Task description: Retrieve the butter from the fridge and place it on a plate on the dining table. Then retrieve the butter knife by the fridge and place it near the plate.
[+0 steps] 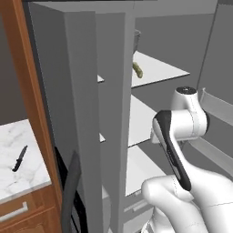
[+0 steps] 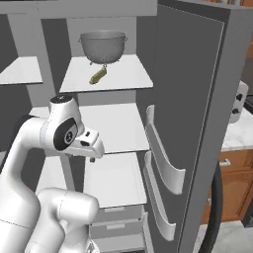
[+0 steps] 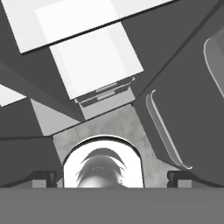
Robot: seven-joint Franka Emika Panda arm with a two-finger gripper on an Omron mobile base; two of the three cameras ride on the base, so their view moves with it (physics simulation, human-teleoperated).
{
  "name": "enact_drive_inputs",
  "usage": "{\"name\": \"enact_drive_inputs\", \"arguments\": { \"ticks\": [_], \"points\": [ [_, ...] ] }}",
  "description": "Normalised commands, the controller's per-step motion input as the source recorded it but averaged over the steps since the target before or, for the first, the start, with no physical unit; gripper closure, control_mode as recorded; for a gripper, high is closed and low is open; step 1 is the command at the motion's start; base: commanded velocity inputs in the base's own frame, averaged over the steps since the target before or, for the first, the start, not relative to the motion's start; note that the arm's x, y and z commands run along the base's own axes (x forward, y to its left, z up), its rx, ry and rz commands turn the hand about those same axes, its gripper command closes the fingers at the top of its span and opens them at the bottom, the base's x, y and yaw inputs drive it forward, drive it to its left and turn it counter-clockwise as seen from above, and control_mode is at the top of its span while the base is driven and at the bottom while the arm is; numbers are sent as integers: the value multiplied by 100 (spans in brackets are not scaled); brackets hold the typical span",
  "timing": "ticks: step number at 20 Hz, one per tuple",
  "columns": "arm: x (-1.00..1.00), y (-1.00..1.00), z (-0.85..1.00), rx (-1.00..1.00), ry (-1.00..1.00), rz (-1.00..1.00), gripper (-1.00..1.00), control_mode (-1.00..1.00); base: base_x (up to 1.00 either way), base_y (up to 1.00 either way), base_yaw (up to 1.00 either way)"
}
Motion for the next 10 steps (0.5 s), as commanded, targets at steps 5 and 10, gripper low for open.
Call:
{"name": "enact_drive_inputs", "arguments": {
  "ticks": [5, 10],
  "points": [
    [0, 0, 0, 0, 0, 0, -100, 100, 26, -21, 3],
    [0, 0, 0, 0, 0, 0, -100, 100, 56, -11, 1]
  ]
}}
